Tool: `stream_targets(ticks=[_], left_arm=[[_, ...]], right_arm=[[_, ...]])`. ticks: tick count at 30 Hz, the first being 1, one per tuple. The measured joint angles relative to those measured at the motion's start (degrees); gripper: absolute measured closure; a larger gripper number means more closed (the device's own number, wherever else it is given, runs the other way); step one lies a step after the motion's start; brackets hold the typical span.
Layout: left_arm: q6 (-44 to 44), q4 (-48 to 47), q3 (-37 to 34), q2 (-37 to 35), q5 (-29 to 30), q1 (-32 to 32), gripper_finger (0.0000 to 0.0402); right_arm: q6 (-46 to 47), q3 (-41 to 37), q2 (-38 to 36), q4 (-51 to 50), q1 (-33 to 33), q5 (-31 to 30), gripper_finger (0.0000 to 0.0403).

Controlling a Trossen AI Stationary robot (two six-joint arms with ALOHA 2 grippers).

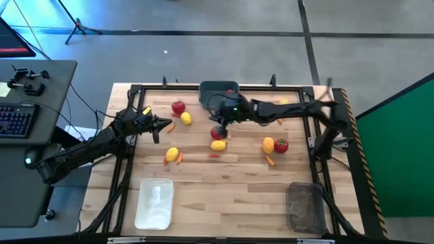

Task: Sort produce into baskets
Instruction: Put the bottom center yellow lemon into the black transparent bin

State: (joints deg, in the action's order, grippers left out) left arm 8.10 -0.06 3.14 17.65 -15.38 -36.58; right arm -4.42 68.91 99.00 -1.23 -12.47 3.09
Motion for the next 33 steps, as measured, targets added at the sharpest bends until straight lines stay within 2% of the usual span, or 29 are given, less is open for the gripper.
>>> stream_targets(ticks=[5,9,12,17,21,24,27,33], left_arm=[[-0.67,-0.05,0.0,0.0,0.38,0.0,0.0401],[-0.78,-0.04,0.0,0.54,0.4,0.35,0.0401],[-1.26,0.03,0.0,1.11,0.38,1.04,0.0401],[-2.29,0.15,0.0,2.18,0.38,2.05,0.0402],[-5.01,0.42,0.0,2.49,0.43,2.62,0.0401],[-6.24,0.49,0.0,2.49,0.51,2.67,0.0402],[-7.11,0.56,0.0,2.49,0.6,2.67,0.0401],[-7.47,0.38,0.0,2.99,0.6,2.68,0.0402]], right_arm=[[3.68,-0.57,-7.02,-9.13,0.89,0.09,0.0401],[4.48,-0.59,-7.7,-13.39,1.93,-0.06,0.0378],[4.48,-0.59,-6.42,-14.66,3.28,0.0,0.0338],[4.96,-0.64,-2.89,-15.27,6.12,0.02,0.0249],[8.89,-0.62,0.79,-14.88,8.08,-0.28,0.0179],[8.02,-0.62,3.4,-14.27,9.48,-1.67,0.0142],[5.42,-0.62,5.77,-13.67,10.4,-2.13,0.0122],[-1.93,-0.62,8.48,-13.45,10.76,-4.65,0.0121]])
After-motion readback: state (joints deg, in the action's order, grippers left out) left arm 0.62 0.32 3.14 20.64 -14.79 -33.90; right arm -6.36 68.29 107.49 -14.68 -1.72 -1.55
